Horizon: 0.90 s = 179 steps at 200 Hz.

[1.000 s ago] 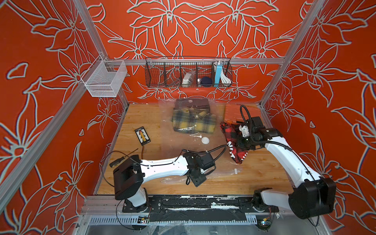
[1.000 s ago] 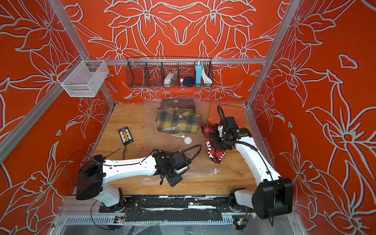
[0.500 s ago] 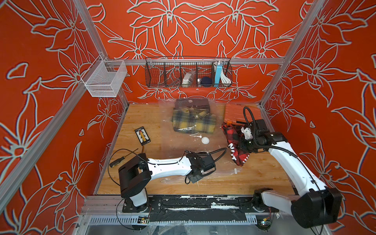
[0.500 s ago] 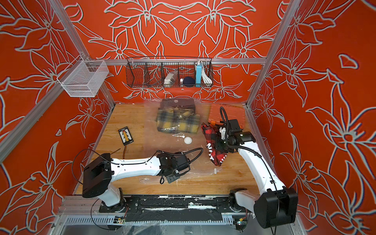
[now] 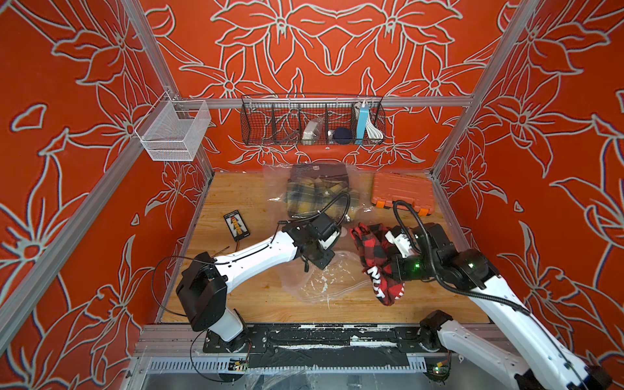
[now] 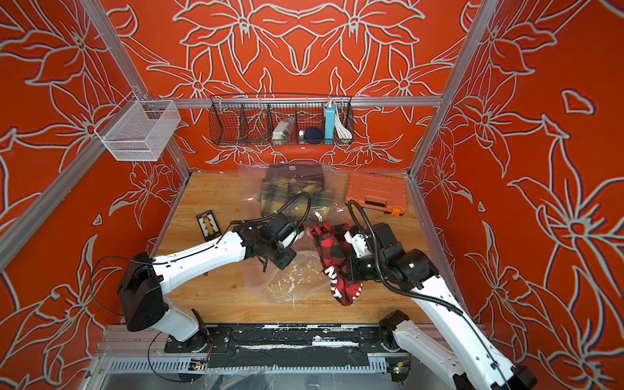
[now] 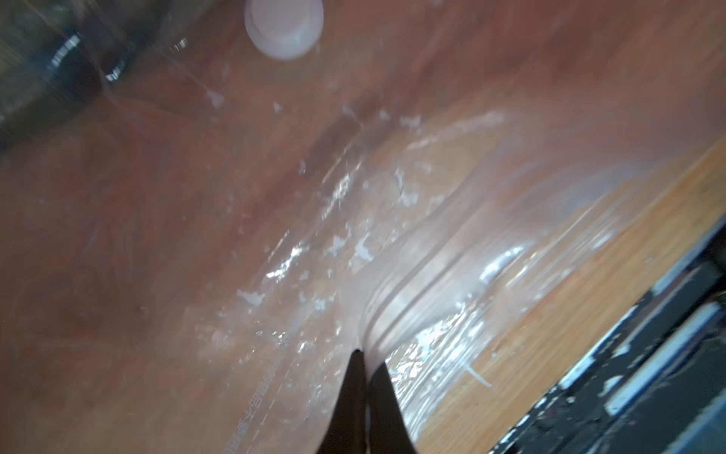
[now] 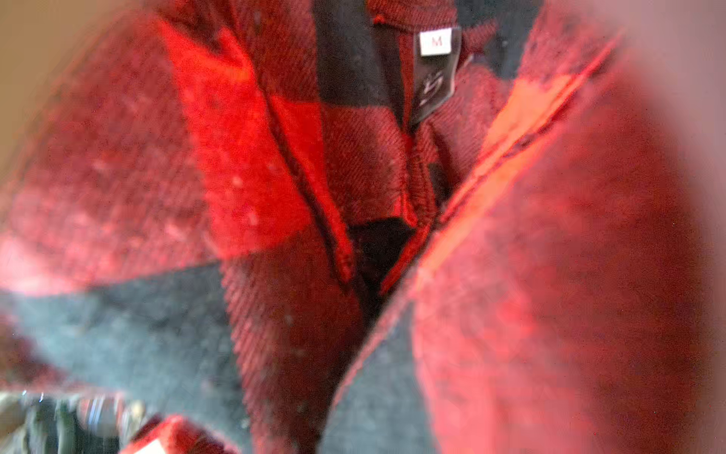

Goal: Place the folded shirt into the vacuum bag
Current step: Open the vacuum bag at the center of the board, then place the shirt in the vacuum bag.

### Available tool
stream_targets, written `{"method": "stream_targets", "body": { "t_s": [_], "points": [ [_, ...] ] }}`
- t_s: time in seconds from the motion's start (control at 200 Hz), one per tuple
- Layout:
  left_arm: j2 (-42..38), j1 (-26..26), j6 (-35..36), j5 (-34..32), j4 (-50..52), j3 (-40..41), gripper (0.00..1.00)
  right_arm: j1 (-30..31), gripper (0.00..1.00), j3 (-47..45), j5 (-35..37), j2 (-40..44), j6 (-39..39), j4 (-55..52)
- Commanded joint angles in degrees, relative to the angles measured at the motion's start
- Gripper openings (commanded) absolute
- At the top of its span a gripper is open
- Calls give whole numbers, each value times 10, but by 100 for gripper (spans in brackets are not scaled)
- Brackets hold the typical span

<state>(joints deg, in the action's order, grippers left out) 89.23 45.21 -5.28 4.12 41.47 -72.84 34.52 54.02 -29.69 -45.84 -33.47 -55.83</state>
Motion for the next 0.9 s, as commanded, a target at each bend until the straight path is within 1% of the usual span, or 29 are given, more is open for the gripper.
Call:
{"method": "stream_targets", "body": {
  "t_s": [0.0, 0.105, 0.165, 0.235, 0.28, 0.36, 0.47, 0.6, 0.711, 0.831, 0.891],
  "points": [
    [9, -16, -27, 74, 10, -42, 0, 76, 0, -3, -11, 11, -52, 79],
    [16, -27, -34, 74, 20, -67, 0, 155, 0, -5, 37, -31, -47, 113],
    [12, -35, -40, 74, 20, -75, 0, 197, 0, -14, 53, -62, -49, 147],
    [4, -44, -46, 84, 18, -87, 0, 226, 0, -20, 79, -104, -44, 171],
    [1, -46, -48, 87, 19, -96, 0, 230, 0, -27, 88, -130, -37, 181],
    [-6, -50, -50, 93, 21, -111, 0, 230, 0, -51, 123, -162, -35, 179],
    [-23, -50, -59, 112, 12, -120, 0, 228, 0, -86, 189, -195, -32, 154],
    [-35, -50, -67, 141, 12, -132, 0, 228, 0, -96, 209, -240, -33, 125],
    [-44, -49, -77, 161, 6, -128, 0, 233, 0, -68, 212, -248, -31, 109],
    [-55, -46, -86, 173, -3, -116, 0, 262, 0, -4, 201, -246, -26, 100],
    [-60, -44, -91, 178, -6, -109, 0, 264, 0, 20, 192, -254, -27, 102]
  ]
}}
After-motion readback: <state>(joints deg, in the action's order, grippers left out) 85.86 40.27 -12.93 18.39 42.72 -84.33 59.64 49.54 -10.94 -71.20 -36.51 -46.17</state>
